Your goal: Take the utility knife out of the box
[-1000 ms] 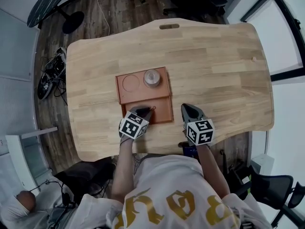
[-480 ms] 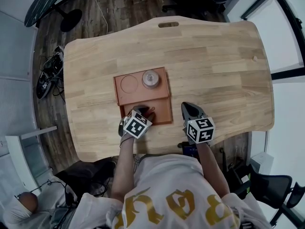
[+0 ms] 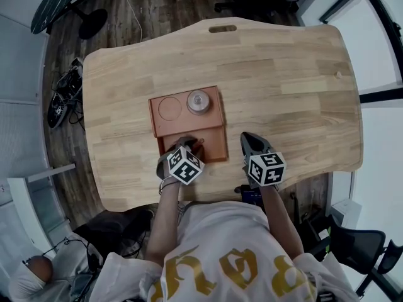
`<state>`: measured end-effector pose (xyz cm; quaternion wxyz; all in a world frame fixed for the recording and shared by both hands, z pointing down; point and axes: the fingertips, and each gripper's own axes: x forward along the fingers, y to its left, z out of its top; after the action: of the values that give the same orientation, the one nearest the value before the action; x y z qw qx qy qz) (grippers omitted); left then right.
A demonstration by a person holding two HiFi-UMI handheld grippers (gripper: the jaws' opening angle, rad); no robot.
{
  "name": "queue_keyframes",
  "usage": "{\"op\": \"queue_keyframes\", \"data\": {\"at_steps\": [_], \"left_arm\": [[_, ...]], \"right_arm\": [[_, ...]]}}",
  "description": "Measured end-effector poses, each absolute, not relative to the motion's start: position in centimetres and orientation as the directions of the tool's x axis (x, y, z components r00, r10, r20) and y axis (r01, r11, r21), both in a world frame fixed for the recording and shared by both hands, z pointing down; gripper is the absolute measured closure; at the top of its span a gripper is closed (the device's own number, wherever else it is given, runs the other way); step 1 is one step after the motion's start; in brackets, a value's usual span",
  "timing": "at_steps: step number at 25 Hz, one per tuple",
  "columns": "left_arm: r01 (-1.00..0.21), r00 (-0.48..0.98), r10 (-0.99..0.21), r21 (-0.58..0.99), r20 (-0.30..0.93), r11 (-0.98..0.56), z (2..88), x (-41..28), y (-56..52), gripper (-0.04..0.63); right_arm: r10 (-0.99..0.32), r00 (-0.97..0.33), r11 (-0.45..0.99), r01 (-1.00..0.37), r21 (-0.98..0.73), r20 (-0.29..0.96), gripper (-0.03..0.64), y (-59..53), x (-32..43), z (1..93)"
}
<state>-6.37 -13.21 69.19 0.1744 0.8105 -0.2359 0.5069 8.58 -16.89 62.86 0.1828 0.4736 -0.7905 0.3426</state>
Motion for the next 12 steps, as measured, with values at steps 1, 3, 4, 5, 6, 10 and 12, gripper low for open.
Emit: {"op": "queue_keyframes", "data": {"at_steps": [1, 3, 4, 5, 6, 10, 12], "left_arm": [[-0.562, 0.372, -0.210, 0.040, 0.904, -0.826, 69.23, -6.35, -13.22, 0.499], [-0.574, 0.371, -0.217, 0.039, 0.903, -0.818, 69.24, -6.40, -13.22, 0.499], [-0.580, 0.370, -0.222, 0.038, 0.902, -0.813, 69.24, -6.44, -13.21, 0.500], [-0.587, 0.368, -0.227, 0.036, 0.902, -0.809, 69.23, -6.50, -13.19, 0.501], [-0.596, 0.367, -0.232, 0.036, 0.901, -0.802, 69.22, -6.55, -13.19, 0.502], [-0.620, 0.364, -0.239, 0.042, 0.900, -0.784, 69.13, -6.61, -13.31, 0.517], [-0.619, 0.362, -0.236, 0.043, 0.902, -0.784, 69.12, -6.57, -13.27, 0.529]], "right_arm": [[-0.624, -0.485, 0.317, -0.874, -0.369, 0.613, 0.604, -16.89, 8.58, 62.87], [-0.625, -0.486, 0.317, -0.873, -0.370, 0.611, 0.604, -16.78, 8.51, 62.85], [-0.625, -0.486, 0.317, -0.873, -0.370, 0.611, 0.604, -16.68, 8.45, 62.82], [-0.625, -0.486, 0.318, -0.873, -0.369, 0.611, 0.604, -16.57, 8.40, 62.78], [-0.625, -0.485, 0.319, -0.874, -0.368, 0.611, 0.604, -16.45, 8.37, 62.75], [-0.627, -0.483, 0.313, -0.875, -0.370, 0.612, 0.606, -16.21, 8.49, 62.56], [-0.631, -0.481, 0.310, -0.876, -0.370, 0.609, 0.606, -16.11, 8.61, 62.39]]}}
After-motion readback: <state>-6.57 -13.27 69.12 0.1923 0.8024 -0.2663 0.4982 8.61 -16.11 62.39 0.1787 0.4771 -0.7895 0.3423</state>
